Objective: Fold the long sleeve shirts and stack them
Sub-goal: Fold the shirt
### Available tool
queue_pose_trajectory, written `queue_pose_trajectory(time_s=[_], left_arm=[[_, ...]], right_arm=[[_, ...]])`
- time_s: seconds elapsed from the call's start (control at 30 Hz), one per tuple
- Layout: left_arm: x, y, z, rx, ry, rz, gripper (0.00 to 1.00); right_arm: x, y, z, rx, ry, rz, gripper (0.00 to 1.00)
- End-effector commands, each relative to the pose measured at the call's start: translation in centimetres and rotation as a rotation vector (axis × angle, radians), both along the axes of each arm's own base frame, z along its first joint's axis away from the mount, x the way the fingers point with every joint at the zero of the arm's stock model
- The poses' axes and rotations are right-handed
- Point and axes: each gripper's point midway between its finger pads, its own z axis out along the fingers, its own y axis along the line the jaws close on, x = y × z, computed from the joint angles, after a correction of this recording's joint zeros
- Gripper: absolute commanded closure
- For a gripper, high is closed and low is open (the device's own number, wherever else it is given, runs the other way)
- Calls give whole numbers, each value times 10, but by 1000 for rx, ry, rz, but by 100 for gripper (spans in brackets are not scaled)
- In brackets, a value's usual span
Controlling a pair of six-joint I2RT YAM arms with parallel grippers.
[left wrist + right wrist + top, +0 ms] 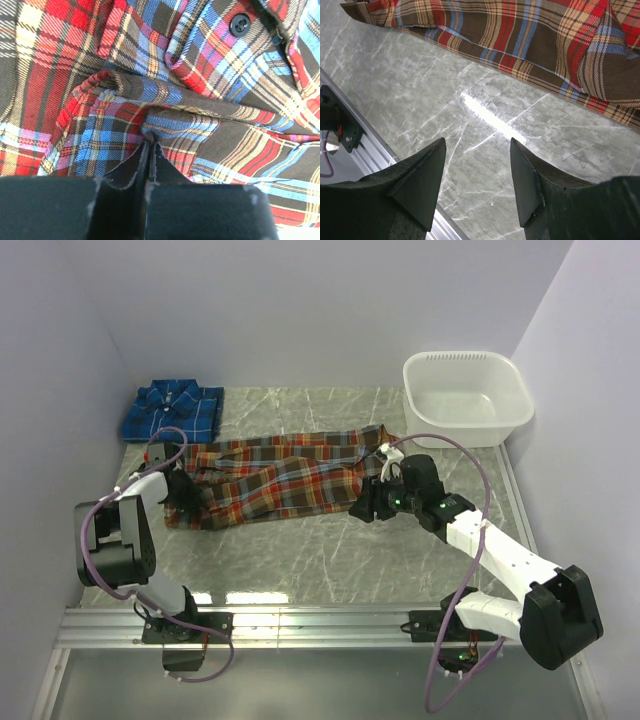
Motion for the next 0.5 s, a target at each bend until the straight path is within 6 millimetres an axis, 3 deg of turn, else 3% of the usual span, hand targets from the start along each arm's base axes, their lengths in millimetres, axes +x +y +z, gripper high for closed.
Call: queue_pose_trajectory(time_s=[0.0, 0.1, 0.33, 0.47], left_arm=[[10, 1, 14, 8, -46, -18, 99], [14, 1, 25, 14, -66, -31, 100], [35, 1, 79, 72, -151, -75, 99], [42, 3, 89, 108, -149, -95, 99]], right_arm=[[4, 2, 10, 21, -41, -1, 39], [4, 2, 10, 18, -39, 0, 39], [5, 1, 13, 12, -50, -4, 39], [4, 1, 11, 17, -43, -5, 39]])
